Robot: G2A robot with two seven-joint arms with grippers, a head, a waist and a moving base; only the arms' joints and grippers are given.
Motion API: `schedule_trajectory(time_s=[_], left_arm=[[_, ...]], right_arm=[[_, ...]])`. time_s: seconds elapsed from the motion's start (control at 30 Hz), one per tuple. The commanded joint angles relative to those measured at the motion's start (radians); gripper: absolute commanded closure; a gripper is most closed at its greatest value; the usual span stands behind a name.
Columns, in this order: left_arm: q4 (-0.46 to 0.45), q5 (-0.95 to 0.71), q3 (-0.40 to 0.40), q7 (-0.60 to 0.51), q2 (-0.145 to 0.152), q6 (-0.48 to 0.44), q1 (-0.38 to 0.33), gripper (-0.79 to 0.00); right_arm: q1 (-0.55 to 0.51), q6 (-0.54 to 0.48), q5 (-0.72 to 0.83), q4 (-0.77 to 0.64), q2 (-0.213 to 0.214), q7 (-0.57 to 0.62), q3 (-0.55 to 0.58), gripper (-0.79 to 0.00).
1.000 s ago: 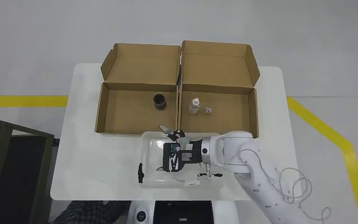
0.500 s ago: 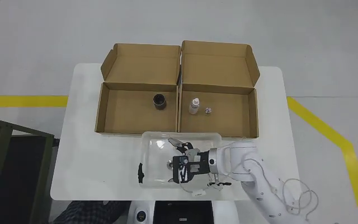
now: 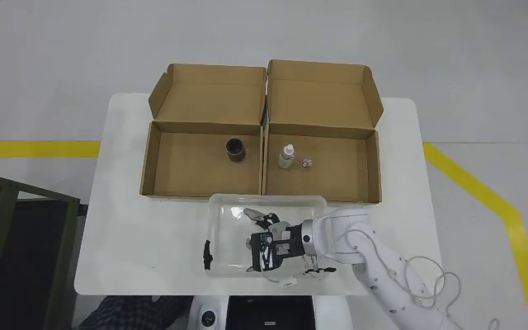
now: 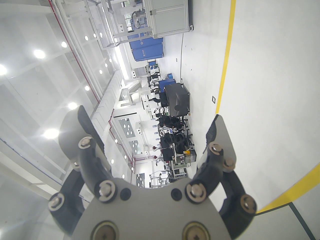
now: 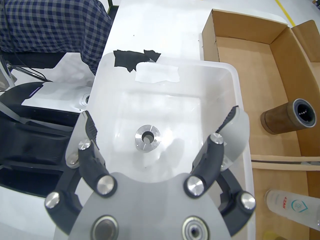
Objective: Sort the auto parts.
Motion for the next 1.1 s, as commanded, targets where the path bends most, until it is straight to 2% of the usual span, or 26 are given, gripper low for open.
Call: schedule_trajectory(time_s=[0.0,0.83,1.07], left_arm=[[0.000,0.000,0.000,0.000,0.000,0.000,0.000,-0.785],[0.000,0.000,0.000,0.000,0.000,0.000,0.000,-0.785],[0.000,0.000,0.000,0.000,0.000,0.000,0.000,-0.785]], right_arm=[[0.000,0.000,0.000,0.000,0.000,0.000,0.000,-0.785],[-0.001,0.006,-0.001,-0.001,0.000,-0.001,0.000,-0.785],[0.035,0.034,-0.072,-0.002,-0.001,-0.019,-0.033,-0.785]])
